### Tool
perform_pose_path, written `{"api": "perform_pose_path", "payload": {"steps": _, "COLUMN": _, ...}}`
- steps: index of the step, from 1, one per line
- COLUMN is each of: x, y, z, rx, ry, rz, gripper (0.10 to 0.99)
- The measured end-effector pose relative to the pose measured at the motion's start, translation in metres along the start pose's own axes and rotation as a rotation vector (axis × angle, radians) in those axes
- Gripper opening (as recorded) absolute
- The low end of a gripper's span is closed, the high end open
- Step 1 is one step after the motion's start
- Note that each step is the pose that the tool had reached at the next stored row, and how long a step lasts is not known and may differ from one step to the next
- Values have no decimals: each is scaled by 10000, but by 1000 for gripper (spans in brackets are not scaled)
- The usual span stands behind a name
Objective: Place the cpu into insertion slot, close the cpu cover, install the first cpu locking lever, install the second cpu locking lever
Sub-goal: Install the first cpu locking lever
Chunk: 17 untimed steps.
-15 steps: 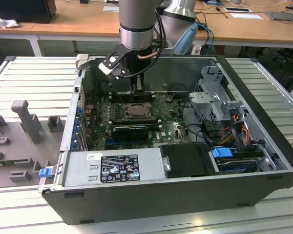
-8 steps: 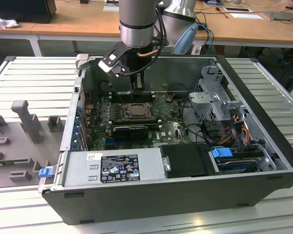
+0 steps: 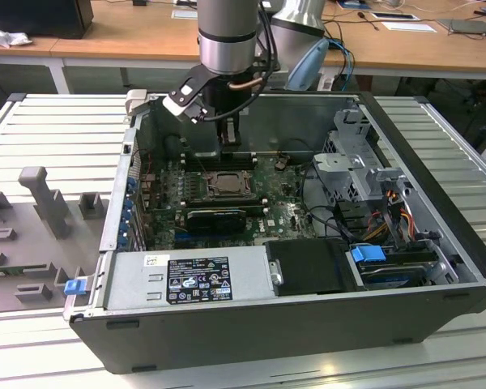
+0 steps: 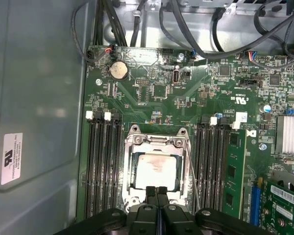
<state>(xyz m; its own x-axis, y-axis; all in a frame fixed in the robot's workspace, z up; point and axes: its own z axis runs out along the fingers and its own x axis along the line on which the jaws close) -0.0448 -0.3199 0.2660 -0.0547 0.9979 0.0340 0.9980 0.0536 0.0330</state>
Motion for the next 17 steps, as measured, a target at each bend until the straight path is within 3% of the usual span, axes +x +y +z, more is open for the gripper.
{"api": "perform_pose_path", "payload": {"steps": 6, "x": 3, "y": 6, "z": -86, "rx": 0, "ry": 3, "rz": -19, "gripper": 106}}
{"api": "perform_pose_path", "payload": {"steps": 9, "x": 3, "y": 6, "z": -86, "rx": 34, "ry": 29, "rz": -1004, "gripper": 106}}
{"api": "perform_pose_path", "payload": {"steps": 13, "x": 3, "y": 6, "z": -86, "rx": 62, "ry": 47, "rz": -1778, "gripper": 106}}
{"api": "perform_pose_path", "payload": {"steps": 15, "x": 3, "y": 6, "z": -83, "rx": 90, "ry": 72, "rz": -2632, "gripper": 106}}
{"api": "perform_pose_path", "payload": {"steps": 17, "x": 2, "y": 6, "z": -82, "rx": 104, "ry": 85, "rz": -3025, "gripper": 106}}
